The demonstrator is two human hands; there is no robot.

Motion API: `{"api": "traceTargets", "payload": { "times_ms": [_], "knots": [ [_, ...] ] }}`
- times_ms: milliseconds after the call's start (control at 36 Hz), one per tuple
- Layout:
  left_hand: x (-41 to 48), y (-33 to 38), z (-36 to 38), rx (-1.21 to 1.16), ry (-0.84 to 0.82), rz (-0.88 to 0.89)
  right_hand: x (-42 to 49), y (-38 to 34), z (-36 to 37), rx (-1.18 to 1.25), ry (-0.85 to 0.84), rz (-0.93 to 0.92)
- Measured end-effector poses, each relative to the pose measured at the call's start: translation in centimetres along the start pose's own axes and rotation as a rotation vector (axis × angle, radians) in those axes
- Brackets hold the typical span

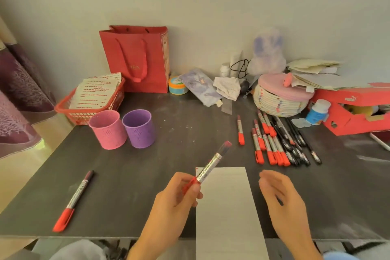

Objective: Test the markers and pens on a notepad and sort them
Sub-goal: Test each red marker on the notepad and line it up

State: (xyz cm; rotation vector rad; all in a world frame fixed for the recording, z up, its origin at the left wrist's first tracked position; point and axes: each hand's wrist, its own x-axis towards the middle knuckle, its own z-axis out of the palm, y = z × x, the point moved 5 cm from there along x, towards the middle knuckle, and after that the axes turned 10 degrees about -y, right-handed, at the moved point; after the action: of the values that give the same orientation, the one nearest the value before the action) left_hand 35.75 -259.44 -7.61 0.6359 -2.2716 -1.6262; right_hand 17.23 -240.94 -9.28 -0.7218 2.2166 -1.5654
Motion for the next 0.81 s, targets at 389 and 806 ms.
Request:
{"api": "traceTargets", "payload": {
  "times_ms": [389, 806],
  "knots": [
    [-4.3, -0.3, 0.2, 0.281, -0.076, 0.081, -5.4, -6.3, 11.1, 1.215, -0.082, 0.215],
    [-3.2, 1.7, 2.3, 0.575, 0.389, 0.068, -4.6, -6.3, 10.5, 1.334, 0.071, 0.365]
  ]
}}
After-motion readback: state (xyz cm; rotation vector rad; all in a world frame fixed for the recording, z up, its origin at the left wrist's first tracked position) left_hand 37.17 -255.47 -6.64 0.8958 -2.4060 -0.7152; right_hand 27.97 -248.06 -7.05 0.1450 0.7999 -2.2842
